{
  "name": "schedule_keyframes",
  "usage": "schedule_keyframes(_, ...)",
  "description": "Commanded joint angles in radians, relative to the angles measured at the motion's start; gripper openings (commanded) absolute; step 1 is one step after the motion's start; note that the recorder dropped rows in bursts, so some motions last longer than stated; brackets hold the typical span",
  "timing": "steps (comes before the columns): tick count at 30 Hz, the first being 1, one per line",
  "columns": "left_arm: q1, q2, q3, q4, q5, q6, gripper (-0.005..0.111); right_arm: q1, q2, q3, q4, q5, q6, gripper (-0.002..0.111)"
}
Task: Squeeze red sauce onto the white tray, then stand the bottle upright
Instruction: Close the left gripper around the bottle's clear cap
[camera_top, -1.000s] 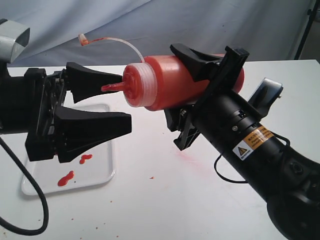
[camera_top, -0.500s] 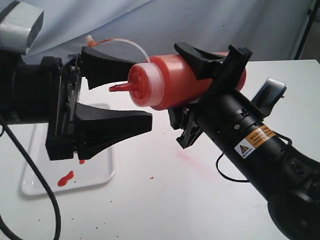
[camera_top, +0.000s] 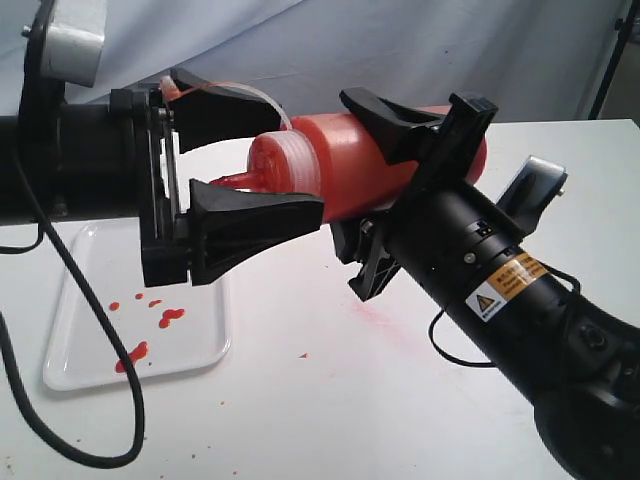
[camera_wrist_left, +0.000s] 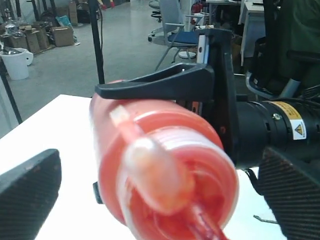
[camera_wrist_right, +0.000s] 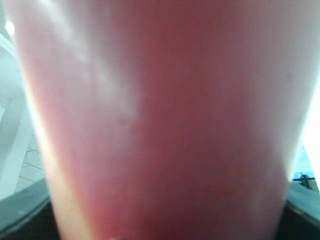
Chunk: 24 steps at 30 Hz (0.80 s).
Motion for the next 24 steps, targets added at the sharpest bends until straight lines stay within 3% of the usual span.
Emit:
schedule_keyframes(1, -0.004, -0.002, -0.009, -0.007, -0.036, 0.003, 0.099, 0.002, -0.016, -0.014, -0.026, -0.06, -0.018, 0.0)
schedule_keyframes(3, -0.004, -0.002, -0.009, -0.007, -0.036, 0.003, 0.079, 0.002, -0.016, -0.014, -0.024, -0.06, -0.018, 0.0)
schedule_keyframes(4, -0.004, -0.002, -0.009, -0.007, -0.025, 0.003, 0.063, 0.002, -0.016, -0.014, -0.024, -0.06, -0.018, 0.0)
schedule_keyframes(6, -0.005, -0.002, -0.009, -0.007, 0.005, 0.003, 0.046, 0.002, -0.016, -0.014, -0.024, -0.06, -0.021, 0.0)
schedule_keyframes(14, -0.005, -0.002, -0.009, -0.005, 0.047, 0.005, 0.038, 0.002, -0.016, -0.014, -0.024, -0.06, -0.021, 0.0)
schedule_keyframes(19, -0.005, -0.002, -0.009, -0.005, 0.047, 0.011, 0.0, 0.002, -0.016, -0.014, -0.026, -0.06, -0.02, 0.0)
schedule_keyframes(24, -0.005, -0.002, -0.009, -0.007, 0.047, 0.04, 0.0, 0.002, -0.016, -0.014, -0.026, -0.06, -0.02, 0.0)
